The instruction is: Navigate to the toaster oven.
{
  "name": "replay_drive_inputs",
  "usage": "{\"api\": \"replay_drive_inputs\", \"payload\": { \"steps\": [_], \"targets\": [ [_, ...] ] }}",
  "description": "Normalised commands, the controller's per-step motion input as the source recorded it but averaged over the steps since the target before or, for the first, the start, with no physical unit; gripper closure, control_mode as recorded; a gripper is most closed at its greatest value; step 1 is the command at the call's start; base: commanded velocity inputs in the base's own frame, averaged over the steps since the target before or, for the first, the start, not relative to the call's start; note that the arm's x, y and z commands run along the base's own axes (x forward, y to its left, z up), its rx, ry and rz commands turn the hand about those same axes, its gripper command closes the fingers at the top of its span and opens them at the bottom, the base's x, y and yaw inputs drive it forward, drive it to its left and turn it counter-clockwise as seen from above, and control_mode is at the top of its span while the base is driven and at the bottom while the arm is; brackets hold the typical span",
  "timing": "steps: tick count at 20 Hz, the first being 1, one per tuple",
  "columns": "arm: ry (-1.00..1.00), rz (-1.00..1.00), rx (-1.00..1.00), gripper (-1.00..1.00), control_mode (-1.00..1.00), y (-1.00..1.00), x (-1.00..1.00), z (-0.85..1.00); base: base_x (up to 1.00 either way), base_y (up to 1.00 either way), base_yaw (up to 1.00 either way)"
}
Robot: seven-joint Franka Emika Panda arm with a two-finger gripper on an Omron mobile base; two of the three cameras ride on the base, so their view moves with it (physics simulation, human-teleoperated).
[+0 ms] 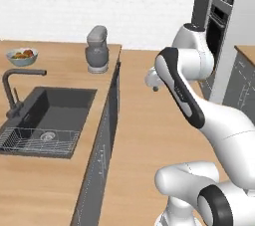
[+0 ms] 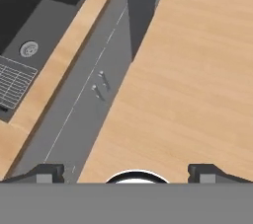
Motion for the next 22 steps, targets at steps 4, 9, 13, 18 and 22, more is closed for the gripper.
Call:
{"api": "replay_drive_inputs", "payload": {
  "steps": [4, 9, 13, 18, 22],
  "targets": [
    [0.00, 0.00, 0.00, -1.00, 1.00, 0.00, 0.00, 0.00, 0.16, -0.09, -0.77],
    [0.00, 0.00, 0.00, -1.00, 1.00, 0.00, 0.00, 0.00, 0.15, -0.05, -0.72],
    [0.00, 0.00, 0.00, -1.00, 1.00, 0.00, 0.00, 0.00, 0.22, 0.00, -0.67],
    [0.00, 0.00, 0.00, -1.00, 1.00, 0.00, 0.00, 0.00, 0.27, 0.00, -0.65],
    [0.00, 0.00, 0.00, -1.00, 1.00, 0.00, 0.00, 0.00, 0.47, 0.00, -0.61]
  ]
}}
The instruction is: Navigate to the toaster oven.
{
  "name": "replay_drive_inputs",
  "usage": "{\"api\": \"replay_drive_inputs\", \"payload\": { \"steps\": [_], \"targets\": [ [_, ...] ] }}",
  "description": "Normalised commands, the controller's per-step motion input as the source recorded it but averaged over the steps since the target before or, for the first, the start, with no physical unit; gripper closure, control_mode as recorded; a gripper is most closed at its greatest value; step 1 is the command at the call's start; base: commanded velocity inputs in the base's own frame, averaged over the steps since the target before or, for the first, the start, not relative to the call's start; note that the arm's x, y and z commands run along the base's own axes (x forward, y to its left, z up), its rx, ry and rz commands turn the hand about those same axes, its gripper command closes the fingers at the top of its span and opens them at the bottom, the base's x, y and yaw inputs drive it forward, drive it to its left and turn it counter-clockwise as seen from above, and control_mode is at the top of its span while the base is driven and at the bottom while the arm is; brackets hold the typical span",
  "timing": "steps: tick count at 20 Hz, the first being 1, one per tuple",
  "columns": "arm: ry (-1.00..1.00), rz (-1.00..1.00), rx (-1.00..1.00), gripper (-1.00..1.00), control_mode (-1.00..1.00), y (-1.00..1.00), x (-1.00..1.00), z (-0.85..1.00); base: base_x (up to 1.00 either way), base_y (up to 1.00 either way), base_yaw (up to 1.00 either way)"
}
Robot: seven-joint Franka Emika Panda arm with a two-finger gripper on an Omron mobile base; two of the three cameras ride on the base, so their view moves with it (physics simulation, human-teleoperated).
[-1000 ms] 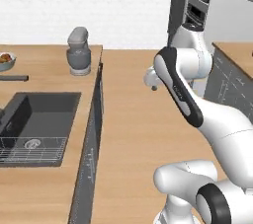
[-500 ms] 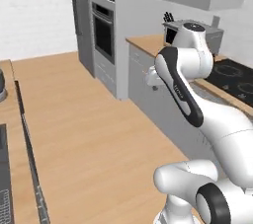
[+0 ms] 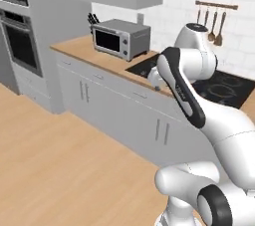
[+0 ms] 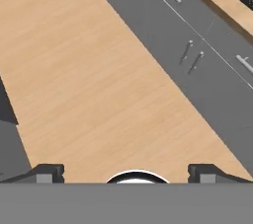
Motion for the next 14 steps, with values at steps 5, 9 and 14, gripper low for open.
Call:
{"api": "replay_drive_inputs", "payload": {
  "steps": [5, 9, 14],
  "targets": [
    [0.00, 0.00, 0.00, -1.00, 1.00, 0.00, 0.00, 0.00, 0.97, 0.49, -0.49],
    [0.00, 0.00, 0.00, -1.00, 1.00, 0.00, 0.00, 0.00, 1.00, 0.92, -0.39],
    [0.00, 0.00, 0.00, -1.00, 1.00, 0.00, 0.00, 0.00, 0.99, 0.71, -0.35]
  ]
}}
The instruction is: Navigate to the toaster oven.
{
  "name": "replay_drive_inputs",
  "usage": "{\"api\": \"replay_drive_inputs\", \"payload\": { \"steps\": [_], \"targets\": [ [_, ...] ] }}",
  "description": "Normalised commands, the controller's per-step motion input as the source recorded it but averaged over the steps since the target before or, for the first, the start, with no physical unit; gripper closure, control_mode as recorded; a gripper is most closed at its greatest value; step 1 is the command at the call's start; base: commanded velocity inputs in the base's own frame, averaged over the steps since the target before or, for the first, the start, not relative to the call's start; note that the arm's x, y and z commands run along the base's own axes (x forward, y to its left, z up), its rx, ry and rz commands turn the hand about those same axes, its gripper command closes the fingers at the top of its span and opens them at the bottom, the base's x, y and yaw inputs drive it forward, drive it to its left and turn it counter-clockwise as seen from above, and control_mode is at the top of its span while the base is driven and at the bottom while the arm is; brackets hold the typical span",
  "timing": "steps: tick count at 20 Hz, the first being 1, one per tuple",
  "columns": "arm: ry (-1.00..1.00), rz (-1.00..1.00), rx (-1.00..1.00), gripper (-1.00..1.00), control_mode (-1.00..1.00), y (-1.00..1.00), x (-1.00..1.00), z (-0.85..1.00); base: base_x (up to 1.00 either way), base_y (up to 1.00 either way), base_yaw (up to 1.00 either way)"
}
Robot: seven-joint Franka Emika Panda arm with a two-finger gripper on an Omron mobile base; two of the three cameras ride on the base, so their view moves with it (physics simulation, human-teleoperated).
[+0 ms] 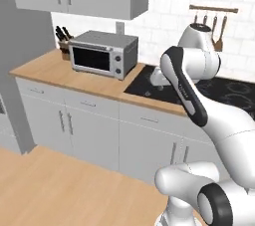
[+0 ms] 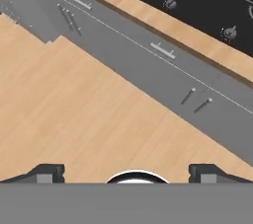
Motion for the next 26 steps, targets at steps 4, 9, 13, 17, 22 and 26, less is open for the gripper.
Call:
{"api": "replay_drive_inputs", "payload": {
  "steps": [4, 9, 13, 17, 22, 26],
  "targets": [
    [0.00, 0.00, 0.00, -1.00, 1.00, 0.00, 0.00, 0.00, 0.79, 0.65, -0.43],
    [0.00, 0.00, 0.00, -1.00, 1.00, 0.00, 0.00, 0.00, 0.64, 0.94, -0.44],
    [0.00, 0.00, 0.00, -1.00, 1.00, 0.00, 0.00, 0.00, 0.57, 1.00, -0.36],
    [0.00, 0.00, 0.00, -1.00, 1.00, 0.00, 0.00, 0.00, 0.50, 1.00, -0.32],
    [0.00, 0.00, 0.00, -1.00, 1.00, 0.00, 0.00, 0.00, 0.75, 0.80, -0.37],
    [0.00, 0.00, 0.00, -1.00, 1.00, 0.00, 0.00, 0.00, 0.80, 0.48, -0.39]
  ]
}}
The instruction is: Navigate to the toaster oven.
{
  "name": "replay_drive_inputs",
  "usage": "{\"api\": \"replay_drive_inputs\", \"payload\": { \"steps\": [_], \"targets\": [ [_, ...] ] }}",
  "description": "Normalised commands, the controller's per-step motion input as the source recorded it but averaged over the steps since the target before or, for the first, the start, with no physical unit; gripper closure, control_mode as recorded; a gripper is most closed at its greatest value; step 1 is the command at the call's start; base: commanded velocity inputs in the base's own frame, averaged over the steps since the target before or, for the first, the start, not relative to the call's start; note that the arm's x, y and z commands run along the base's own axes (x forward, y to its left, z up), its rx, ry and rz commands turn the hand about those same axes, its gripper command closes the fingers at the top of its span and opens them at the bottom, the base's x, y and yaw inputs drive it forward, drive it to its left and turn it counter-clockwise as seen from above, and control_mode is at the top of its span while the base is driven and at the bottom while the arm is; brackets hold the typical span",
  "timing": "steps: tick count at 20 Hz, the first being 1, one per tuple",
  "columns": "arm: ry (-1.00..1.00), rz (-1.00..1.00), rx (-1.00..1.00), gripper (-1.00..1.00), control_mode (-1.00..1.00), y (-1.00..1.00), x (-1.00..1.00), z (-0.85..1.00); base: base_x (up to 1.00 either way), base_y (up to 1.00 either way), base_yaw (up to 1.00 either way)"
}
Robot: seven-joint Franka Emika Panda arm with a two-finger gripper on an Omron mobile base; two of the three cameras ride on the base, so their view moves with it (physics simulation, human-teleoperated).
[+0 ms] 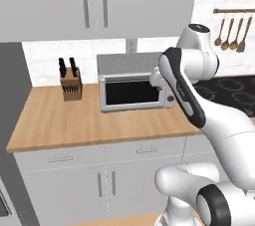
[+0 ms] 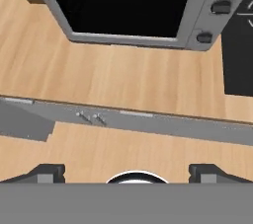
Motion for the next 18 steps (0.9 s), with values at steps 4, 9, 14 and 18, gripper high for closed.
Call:
{"api": "replay_drive_inputs", "payload": {
  "steps": [4, 9, 14, 18],
  "targets": [
    [0.00, 0.00, 0.00, -1.00, 1.00, 0.00, 0.00, 0.00, 0.72, 0.34, -0.35],
    [0.00, 0.00, 0.00, -1.00, 1.00, 0.00, 0.00, 0.00, 0.61, 0.37, -0.25],
    [0.00, 0.00, 0.00, -1.00, 1.00, 0.00, 0.00, 0.00, 0.78, 0.48, -0.02],
    [0.00, 0.00, 0.00, -1.00, 1.00, 0.00, 0.00, 0.00, 0.78, 0.29, 0.01]
  ]
}}
